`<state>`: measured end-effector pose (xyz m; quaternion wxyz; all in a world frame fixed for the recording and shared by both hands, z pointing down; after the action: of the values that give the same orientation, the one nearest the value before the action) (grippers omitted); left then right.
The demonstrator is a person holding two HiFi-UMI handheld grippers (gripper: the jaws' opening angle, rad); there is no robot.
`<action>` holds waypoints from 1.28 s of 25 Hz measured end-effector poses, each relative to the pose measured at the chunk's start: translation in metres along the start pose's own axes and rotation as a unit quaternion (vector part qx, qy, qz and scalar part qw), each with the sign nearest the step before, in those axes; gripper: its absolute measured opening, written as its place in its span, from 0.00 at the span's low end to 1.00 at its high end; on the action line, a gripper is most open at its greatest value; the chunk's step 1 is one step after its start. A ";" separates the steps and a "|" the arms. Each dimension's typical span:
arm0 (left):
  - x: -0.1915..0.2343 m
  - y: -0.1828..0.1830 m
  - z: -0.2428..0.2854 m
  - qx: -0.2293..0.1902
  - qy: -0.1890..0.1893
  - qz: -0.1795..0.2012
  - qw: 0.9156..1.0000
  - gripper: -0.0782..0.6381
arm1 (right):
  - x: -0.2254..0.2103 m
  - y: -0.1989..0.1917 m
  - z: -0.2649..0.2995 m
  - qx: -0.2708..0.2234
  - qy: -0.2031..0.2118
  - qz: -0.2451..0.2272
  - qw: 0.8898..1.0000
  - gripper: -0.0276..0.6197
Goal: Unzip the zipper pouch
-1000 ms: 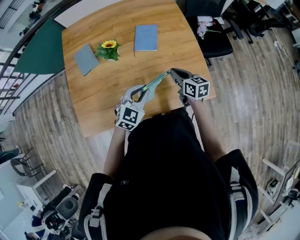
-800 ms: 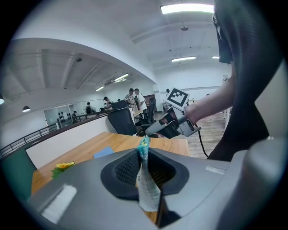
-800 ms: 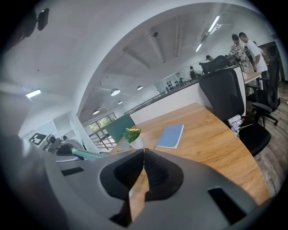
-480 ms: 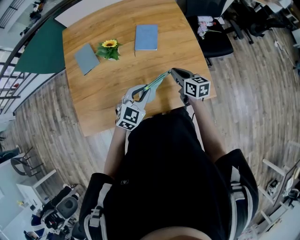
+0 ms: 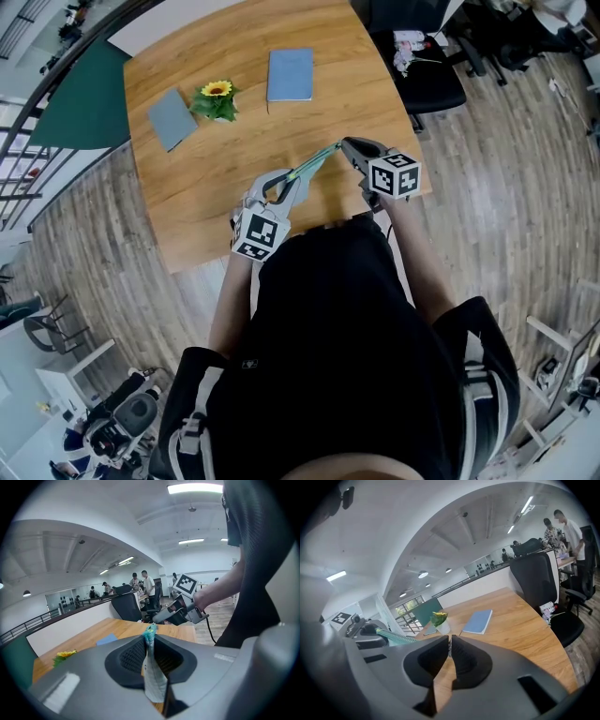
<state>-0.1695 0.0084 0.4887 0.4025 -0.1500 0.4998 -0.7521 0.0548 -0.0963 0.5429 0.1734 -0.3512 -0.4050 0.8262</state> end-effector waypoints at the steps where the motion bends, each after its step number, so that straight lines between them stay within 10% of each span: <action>1: 0.000 0.001 0.000 -0.001 0.002 -0.001 1.000 0.17 | -0.002 0.000 -0.001 -0.004 0.012 0.002 1.000 0.08; 11: 0.010 -0.002 -0.005 0.006 0.018 -0.017 1.000 0.17 | -0.021 0.011 -0.010 -0.034 0.031 0.002 0.999 0.09; 32: 0.043 -0.033 -0.032 0.011 0.063 -0.067 0.996 0.17 | 0.018 0.005 -0.014 -0.003 0.006 -0.190 0.982 0.05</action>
<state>-0.2319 0.0019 0.4956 0.3203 -0.1310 0.5046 -0.7910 0.0524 -0.0812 0.5246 0.3285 -0.2730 -0.4661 0.7748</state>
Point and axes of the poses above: the fingertips, and each gripper's own axes: z forward along the fingers, x to its left, y out of its top, the point moved 9 cm from there along -z, backward along the fingers, and after that the axes turned 2 degrees about -y, right-handed, at the moved point
